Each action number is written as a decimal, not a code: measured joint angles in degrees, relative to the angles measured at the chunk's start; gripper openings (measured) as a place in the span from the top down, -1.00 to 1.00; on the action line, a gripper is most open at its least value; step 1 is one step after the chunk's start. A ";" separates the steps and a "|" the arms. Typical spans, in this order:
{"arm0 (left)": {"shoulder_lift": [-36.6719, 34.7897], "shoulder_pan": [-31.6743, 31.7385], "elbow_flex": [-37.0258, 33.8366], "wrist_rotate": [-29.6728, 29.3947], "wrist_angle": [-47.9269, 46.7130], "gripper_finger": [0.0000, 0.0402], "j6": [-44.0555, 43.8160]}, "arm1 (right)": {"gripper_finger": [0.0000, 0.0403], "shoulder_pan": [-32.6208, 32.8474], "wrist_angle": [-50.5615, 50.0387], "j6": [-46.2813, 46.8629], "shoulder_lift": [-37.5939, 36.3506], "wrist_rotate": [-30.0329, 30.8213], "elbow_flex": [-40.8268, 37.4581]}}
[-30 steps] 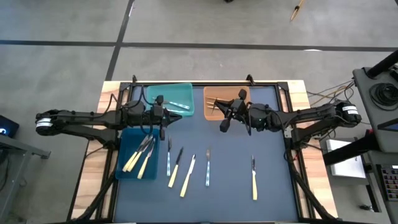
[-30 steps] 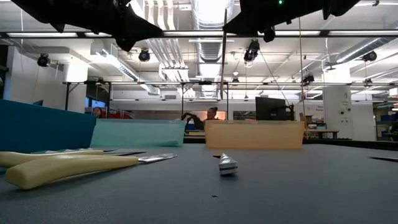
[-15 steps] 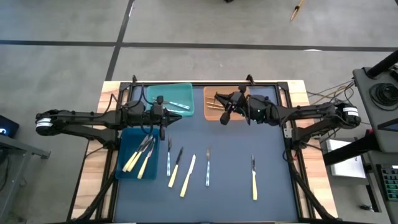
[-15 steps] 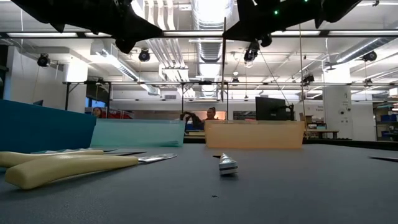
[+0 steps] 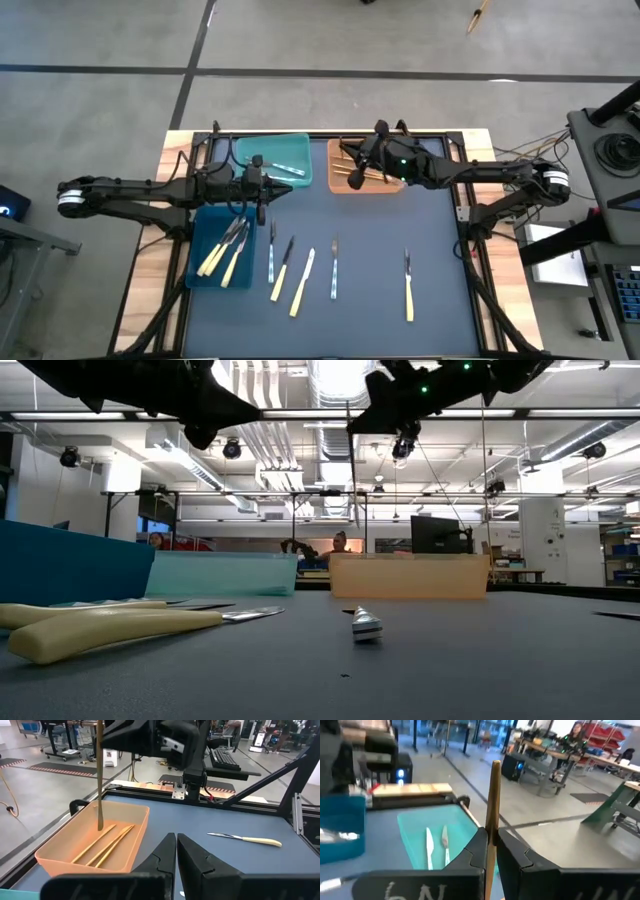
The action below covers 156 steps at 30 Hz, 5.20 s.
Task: Sort silverware by color (type)
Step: Put the golden knife into the orange bin
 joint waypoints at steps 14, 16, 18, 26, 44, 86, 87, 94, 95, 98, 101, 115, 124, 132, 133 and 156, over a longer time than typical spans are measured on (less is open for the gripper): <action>-0.01 0.00 -2.39 0.01 -0.03 1.00 -2.56 | 0.94 -3.70 -29.88 -6.25 16.25 0.66 23.91; 0.01 0.00 -2.65 0.01 0.01 1.00 -2.67 | 0.94 -4.40 -34.51 -7.33 18.36 0.66 27.06; 0.01 0.00 -2.82 0.01 0.00 1.00 -2.83 | 0.94 -5.16 -38.61 -7.85 20.26 0.67 30.01; -0.01 0.00 -2.84 0.01 0.02 1.00 -2.83 | 0.94 -8.47 -51.72 -9.45 24.16 0.64 35.59; -0.01 0.00 -2.84 0.01 0.02 1.00 -2.83 | 0.94 -13.14 -64.00 -14.86 24.23 -2.70 34.80; -0.01 0.00 -2.84 -0.01 0.02 1.00 -3.09 | 0.94 -13.12 -60.35 -15.04 24.23 -5.55 34.41; -0.01 0.00 -2.84 -0.01 0.02 1.00 -3.09 | 0.94 -13.12 -60.19 -15.05 24.23 -5.56 34.25; -0.01 0.00 -2.84 -0.01 0.02 1.00 -3.09 | 0.94 -13.12 -59.10 -15.49 24.23 -5.54 32.72; -0.01 0.00 -2.84 -0.01 0.02 1.00 -3.09 | 0.94 -13.12 -58.61 -15.49 24.23 -5.53 32.39; 0.00 0.00 -2.84 -0.01 0.01 1.00 -3.09 | 0.94 -13.12 -57.64 -16.11 24.23 -5.53 31.08; 0.00 0.00 -2.84 -0.01 0.01 1.00 -3.09 | 0.94 -13.12 -56.67 -16.64 24.26 -5.53 29.63; 0.00 0.00 -2.84 -0.03 0.00 1.00 -3.07 | 0.94 -13.12 -50.82 -19.14 24.26 -5.36 26.39; 0.01 0.00 -2.84 -0.01 0.02 1.00 -3.07 | 0.94 -13.12 -50.34 -19.04 24.26 -5.35 26.18; 0.01 0.00 -2.84 -0.02 0.01 1.00 -3.07 | 0.94 -13.12 -49.14 -19.00 24.26 -5.34 25.95; -0.01 0.00 -2.84 -0.03 0.02 1.00 -3.07 | 0.94 -13.12 -49.09 -18.94 24.26 -5.34 25.94; -0.01 0.00 -2.84 -0.03 0.00 1.00 -3.07 | 0.94 -13.12 -44.31 -18.91 24.26 -5.34 21.62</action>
